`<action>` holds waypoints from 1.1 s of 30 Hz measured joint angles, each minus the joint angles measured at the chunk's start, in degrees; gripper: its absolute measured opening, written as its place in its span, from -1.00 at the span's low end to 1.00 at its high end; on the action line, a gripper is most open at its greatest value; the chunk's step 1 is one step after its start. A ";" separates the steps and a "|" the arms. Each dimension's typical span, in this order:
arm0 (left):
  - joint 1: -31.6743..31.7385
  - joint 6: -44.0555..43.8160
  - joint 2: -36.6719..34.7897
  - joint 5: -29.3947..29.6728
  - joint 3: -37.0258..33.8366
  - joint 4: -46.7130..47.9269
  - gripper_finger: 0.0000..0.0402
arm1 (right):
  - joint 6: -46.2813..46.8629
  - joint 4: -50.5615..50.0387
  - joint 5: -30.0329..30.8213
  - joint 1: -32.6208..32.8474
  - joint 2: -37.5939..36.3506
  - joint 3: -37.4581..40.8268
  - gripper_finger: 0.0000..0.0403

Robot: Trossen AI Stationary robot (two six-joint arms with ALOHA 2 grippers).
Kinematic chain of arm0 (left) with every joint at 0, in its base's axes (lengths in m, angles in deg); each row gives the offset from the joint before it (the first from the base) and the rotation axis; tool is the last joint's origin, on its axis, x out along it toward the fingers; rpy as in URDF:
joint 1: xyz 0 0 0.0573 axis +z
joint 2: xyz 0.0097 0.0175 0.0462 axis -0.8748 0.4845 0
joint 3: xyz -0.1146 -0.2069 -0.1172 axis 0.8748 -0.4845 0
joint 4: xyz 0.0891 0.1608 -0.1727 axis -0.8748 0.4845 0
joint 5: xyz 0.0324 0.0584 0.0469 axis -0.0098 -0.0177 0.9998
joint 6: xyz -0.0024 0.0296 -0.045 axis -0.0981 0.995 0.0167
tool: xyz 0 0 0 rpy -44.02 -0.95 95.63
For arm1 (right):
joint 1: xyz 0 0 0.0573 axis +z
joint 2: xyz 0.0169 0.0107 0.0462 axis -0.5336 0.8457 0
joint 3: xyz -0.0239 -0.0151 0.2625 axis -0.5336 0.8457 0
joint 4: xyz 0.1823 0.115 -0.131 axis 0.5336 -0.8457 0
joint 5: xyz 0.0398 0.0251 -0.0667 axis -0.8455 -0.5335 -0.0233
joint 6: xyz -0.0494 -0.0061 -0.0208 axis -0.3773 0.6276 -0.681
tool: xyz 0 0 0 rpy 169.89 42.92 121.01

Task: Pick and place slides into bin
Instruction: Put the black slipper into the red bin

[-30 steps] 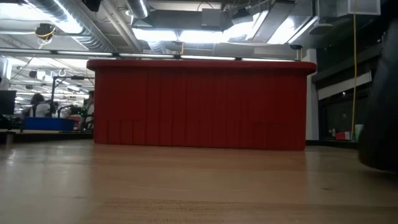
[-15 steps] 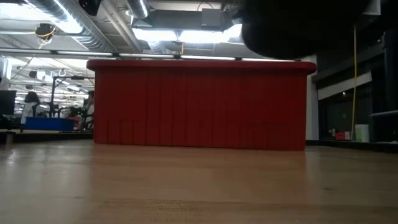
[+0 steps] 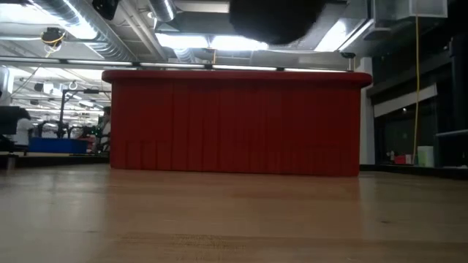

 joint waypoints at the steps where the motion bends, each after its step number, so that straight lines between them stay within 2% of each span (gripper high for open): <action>1: 0.00 -0.01 0.00 0.00 0.00 0.00 -0.99 | -1.71 0.02 1.74 -0.39 0.00 -0.94 -0.92; 4: 0.00 0.07 0.00 0.02 0.00 0.00 -0.99 | -5.35 0.07 5.80 -1.81 -0.02 -4.12 -0.92; 10: 0.01 0.35 0.00 1.11 0.00 0.00 -0.99 | -18.03 0.33 9.52 -6.08 -0.21 -11.71 -0.92; 12: 0.01 0.39 0.00 1.11 0.00 -0.02 -0.99 | -22.10 0.26 11.75 -7.60 -2.10 -10.38 -0.92; 16: 0.01 0.35 -0.04 1.15 0.00 -0.03 -0.99 | -24.10 0.02 13.03 -11.53 -6.64 -10.22 -0.92; 20: 0.01 0.39 -0.03 1.26 0.00 -0.19 -0.99 | -28.03 0.02 16.74 -14.33 -10.32 -10.22 -0.92; 29: 0.01 0.73 -0.02 4.55 0.00 -0.09 -0.99 | -27.86 0.16 16.60 -20.54 -13.09 -9.98 -0.92; 33: 0.01 1.55 -0.02 5.69 0.00 -0.03 -0.99 | -24.16 0.25 16.46 -22.92 -13.82 -3.83 -0.92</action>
